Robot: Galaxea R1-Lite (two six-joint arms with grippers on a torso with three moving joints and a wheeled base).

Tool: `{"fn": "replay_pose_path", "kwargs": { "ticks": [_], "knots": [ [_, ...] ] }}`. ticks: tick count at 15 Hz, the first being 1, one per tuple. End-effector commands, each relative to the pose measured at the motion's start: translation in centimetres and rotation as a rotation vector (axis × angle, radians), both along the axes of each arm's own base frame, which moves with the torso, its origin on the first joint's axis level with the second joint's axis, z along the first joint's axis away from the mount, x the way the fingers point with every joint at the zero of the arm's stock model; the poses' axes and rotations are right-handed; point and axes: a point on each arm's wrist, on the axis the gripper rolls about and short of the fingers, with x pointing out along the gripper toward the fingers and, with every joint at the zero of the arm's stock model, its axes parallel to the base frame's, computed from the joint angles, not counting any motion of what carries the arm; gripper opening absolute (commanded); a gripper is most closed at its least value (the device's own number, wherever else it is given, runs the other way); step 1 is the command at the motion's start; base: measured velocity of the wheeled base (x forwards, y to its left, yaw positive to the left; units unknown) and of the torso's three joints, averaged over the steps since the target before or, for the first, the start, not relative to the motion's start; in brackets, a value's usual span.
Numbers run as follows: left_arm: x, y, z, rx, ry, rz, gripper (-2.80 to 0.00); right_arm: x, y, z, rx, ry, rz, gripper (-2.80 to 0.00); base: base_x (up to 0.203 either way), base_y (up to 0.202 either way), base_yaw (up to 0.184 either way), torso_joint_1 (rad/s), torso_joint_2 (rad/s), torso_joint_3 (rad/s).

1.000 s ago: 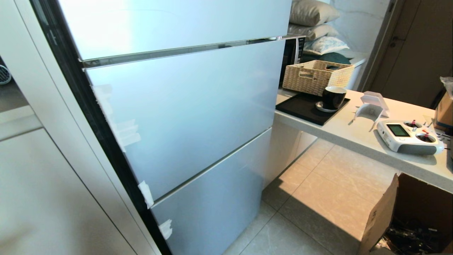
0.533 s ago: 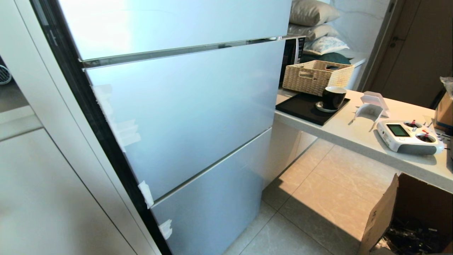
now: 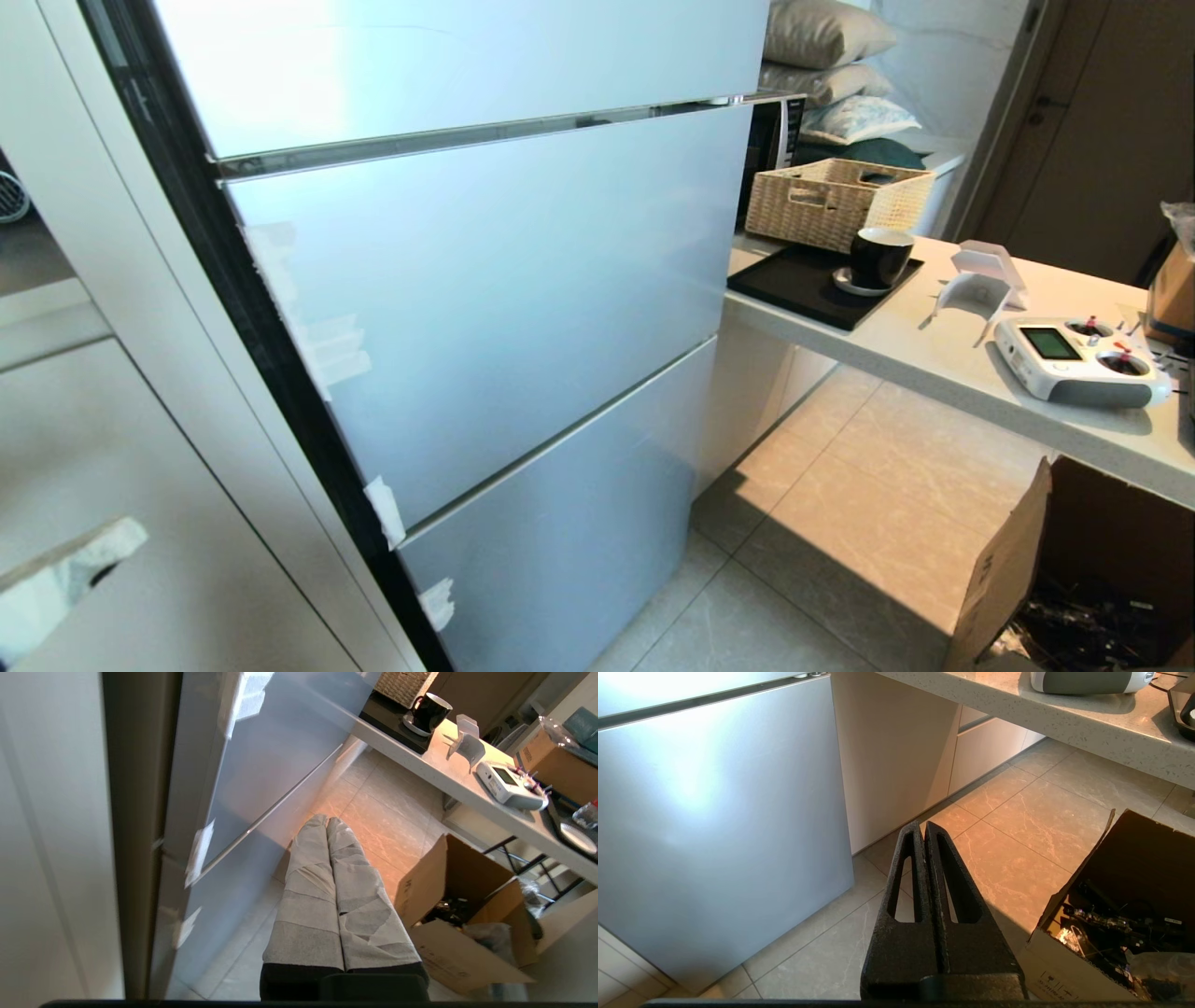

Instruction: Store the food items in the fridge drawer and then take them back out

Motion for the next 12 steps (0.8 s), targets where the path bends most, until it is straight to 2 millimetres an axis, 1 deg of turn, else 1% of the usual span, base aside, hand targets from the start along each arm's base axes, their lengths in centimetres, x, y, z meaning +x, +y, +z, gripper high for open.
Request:
{"fn": "replay_pose_path", "kwargs": {
  "ticks": [1, 3, 5, 7, 9, 11, 12],
  "knots": [
    [5.7, -0.9, -0.5, -0.004, 0.118, -0.007, -2.8, 0.0, 0.0, 0.0, 0.0, 0.001, 0.001, -2.8, 0.0, 0.0, 0.0, 0.0, 0.0, 0.0],
    [8.6, -1.0, 0.2, -0.055, 0.085, 0.043, -2.8, 0.0, 0.0, 0.0, 0.0, 0.001, 0.0, -2.8, 0.0, 0.0, 0.0, 0.0, 0.0, 0.0],
    [10.6, -1.1, 1.0, -0.093, 0.042, 0.095, -2.8, 0.0, 0.0, 0.0, 0.0, 0.001, 0.0, -2.8, 0.0, 0.0, 0.0, 0.0, 0.0, 0.0],
    [11.9, -1.0, 1.9, -0.144, -0.003, 0.171, -2.8, 0.0, 0.0, 0.0, 0.0, 0.001, 0.001, -2.8, 0.0, 0.0, 0.0, 0.0, 0.0, 0.0],
    [13.0, -1.1, 2.2, -0.188, -0.014, 0.212, -2.8, 0.0, 0.0, 0.0, 0.0, 0.001, 0.001, -2.8, 0.0, 0.0, 0.0, 0.0, 0.0, 0.0],
    [13.4, -1.1, 2.4, -0.199, -0.032, 0.227, -2.8, 0.0, 0.0, 0.0, 0.0, 0.002, 0.0, -2.8, 0.0, 0.0, 0.0, 0.0, 0.0, 0.0],
    [13.9, -1.1, 2.5, -0.201, -0.038, 0.248, -2.8, 0.0, 0.0, 0.0, 0.0, 0.001, 0.001, -2.8, 0.0, 0.0, 0.0, 0.0, 0.0, 0.0]
  ]
}}
